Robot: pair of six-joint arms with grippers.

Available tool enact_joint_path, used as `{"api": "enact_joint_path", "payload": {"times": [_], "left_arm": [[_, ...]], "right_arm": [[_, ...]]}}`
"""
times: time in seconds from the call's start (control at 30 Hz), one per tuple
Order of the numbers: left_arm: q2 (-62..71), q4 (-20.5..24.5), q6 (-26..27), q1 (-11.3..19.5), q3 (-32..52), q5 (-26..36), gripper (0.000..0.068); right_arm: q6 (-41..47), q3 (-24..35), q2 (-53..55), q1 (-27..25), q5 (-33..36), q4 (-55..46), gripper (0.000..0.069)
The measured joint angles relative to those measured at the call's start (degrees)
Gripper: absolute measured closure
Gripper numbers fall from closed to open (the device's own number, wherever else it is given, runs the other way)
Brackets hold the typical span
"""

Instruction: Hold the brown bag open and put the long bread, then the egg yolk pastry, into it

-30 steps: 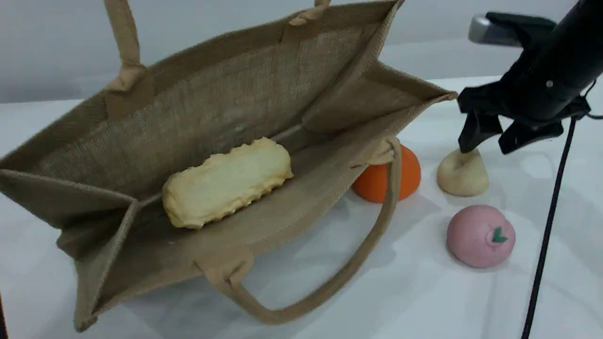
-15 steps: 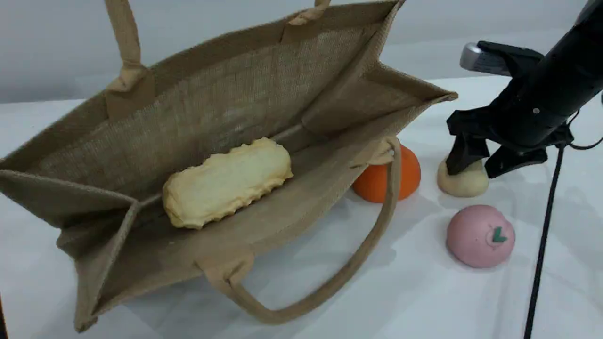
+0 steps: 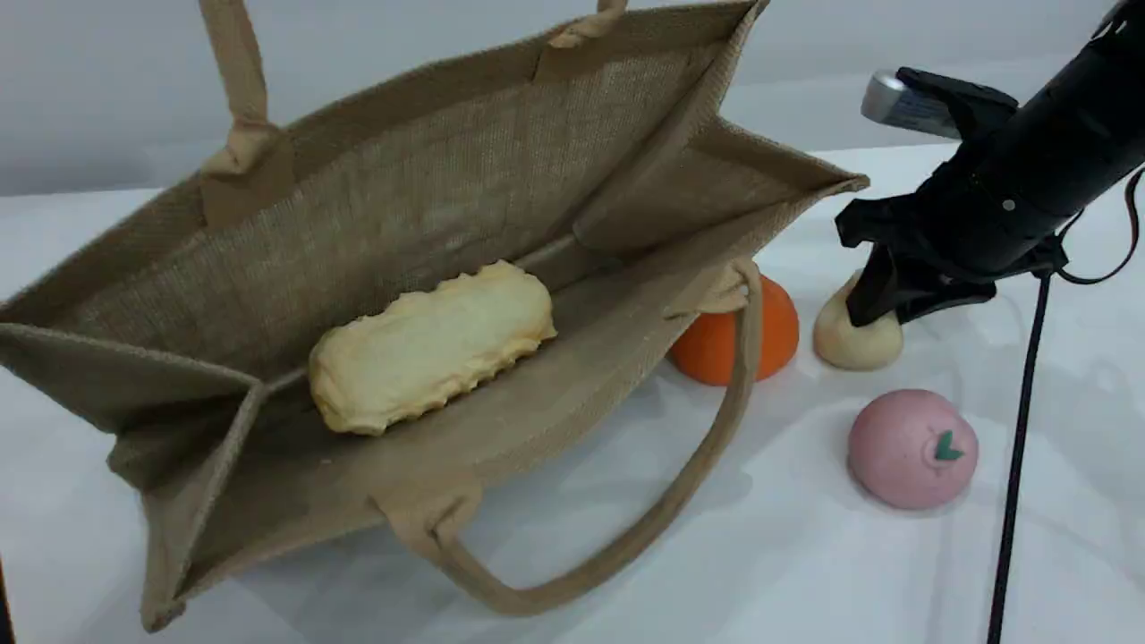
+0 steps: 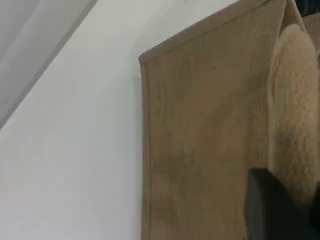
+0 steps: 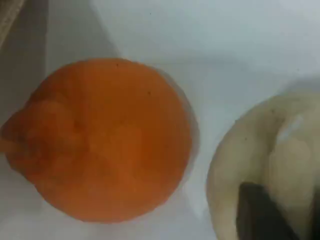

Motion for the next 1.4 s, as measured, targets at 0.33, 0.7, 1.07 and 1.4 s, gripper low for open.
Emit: {"api": "enact_joint_path", "payload": {"times": [0.33,0.7,1.07,1.4], "left_arm": [[0.0,0.06,0.0,0.0,0.0,0.0,0.0596],[0.0,0.06,0.01,0.0,0.0,0.0,0.0596],[0.0,0.06,-0.1,0.0,0.0,-0.05,0.0596],[0.0,-0.05,-0.11,0.0,0.0,-0.05,0.0597]], "right_arm": [[2.08,0.0,-2.67,-2.3,1.67,-5.42,0.0654],[13.11,0.0,-18.6,-13.96,21.58,-16.36,0.0655],[7.73,0.15,-31.0,-7.42,35.28,-8.17,0.0655],[7.53,3.9,-30.89,10.94,28.29,-6.68,0.0655]]}}
